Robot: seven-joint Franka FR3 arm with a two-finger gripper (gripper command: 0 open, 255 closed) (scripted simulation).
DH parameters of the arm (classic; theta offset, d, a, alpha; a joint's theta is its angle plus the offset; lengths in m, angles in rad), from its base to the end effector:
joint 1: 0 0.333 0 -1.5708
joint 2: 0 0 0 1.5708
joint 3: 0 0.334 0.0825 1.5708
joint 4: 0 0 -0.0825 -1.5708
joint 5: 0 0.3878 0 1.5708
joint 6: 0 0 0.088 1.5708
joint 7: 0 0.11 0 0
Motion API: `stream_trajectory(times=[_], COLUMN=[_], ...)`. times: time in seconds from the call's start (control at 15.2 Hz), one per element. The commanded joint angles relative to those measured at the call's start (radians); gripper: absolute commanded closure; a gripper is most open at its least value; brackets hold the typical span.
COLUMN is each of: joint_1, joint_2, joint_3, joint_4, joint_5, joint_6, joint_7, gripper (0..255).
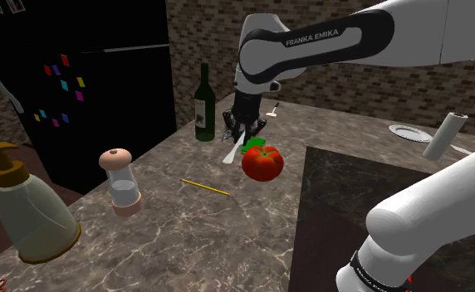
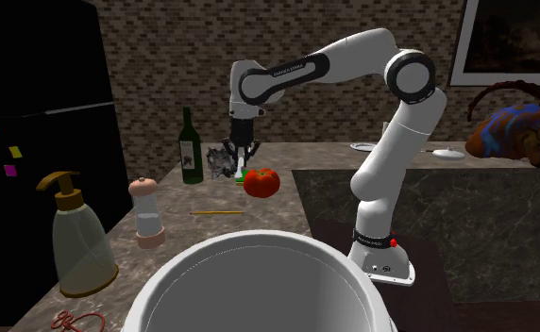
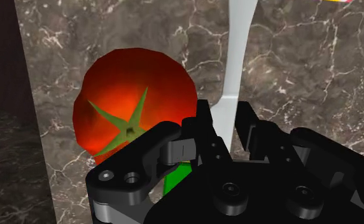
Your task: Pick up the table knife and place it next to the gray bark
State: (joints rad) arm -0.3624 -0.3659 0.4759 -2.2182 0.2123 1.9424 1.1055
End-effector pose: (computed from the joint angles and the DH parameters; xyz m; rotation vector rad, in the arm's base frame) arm 0.4529 0.0860 0.5236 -2.6362 1.5920 -0.0433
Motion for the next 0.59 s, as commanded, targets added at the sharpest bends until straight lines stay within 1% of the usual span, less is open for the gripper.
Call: stream_trajectory(times=[0.0,0.53], joint_1=[-0.017,-0.096], joint_2=[-0.005,0.037], joint_3=[-0.036,-0.166], joint_4=[-0.008,0.012], joint_5=[-0.007,-0.056], joint_6=[-0.004,-0.005], joint_7=[-0.052,-0.236], gripper=[255,255])
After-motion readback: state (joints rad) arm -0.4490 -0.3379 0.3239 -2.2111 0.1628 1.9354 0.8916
